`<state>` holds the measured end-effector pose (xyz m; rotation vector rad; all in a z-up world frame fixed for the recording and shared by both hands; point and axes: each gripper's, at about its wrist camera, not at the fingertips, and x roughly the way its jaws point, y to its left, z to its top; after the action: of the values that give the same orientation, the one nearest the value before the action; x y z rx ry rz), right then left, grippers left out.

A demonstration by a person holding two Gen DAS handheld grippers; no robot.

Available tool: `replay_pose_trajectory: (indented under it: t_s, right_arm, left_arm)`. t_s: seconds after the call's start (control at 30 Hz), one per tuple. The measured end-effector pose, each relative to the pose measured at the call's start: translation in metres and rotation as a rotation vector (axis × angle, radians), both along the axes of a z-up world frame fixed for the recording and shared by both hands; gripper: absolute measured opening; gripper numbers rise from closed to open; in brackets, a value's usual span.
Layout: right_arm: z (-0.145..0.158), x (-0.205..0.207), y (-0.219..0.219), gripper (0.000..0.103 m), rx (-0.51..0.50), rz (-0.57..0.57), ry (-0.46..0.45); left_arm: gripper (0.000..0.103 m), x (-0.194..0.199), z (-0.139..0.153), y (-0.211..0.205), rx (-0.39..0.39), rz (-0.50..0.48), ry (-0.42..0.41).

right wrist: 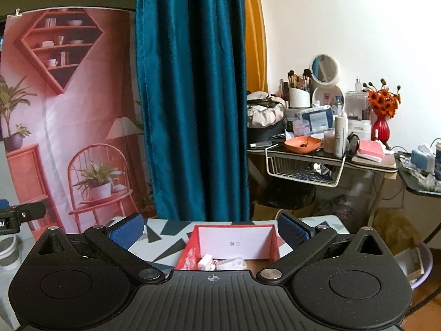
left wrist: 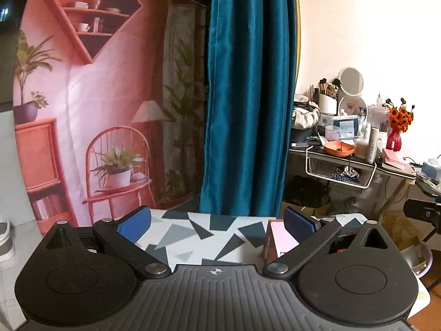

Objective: Organize rigid objects

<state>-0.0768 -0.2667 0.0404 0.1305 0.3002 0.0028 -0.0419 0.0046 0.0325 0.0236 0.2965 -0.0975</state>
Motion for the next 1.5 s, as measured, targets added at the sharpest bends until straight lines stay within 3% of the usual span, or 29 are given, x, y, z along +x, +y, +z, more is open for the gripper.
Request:
replay_pose_trajectory:
  t_s: [1.0, 1.5]
  right_arm:
    - [-0.009, -0.016, -0.005, 0.103, -0.017, -0.060, 0.003]
    - [-0.010, -0.017, -0.005, 0.103, -0.034, -0.066, -0.003]
  left_arm:
    - [0.103, 0.006, -0.011, -0.002, 0.035, 0.091, 0.061]
    - [0.103, 0.006, -0.011, 0.002, 0.051, 0.067, 0.048]
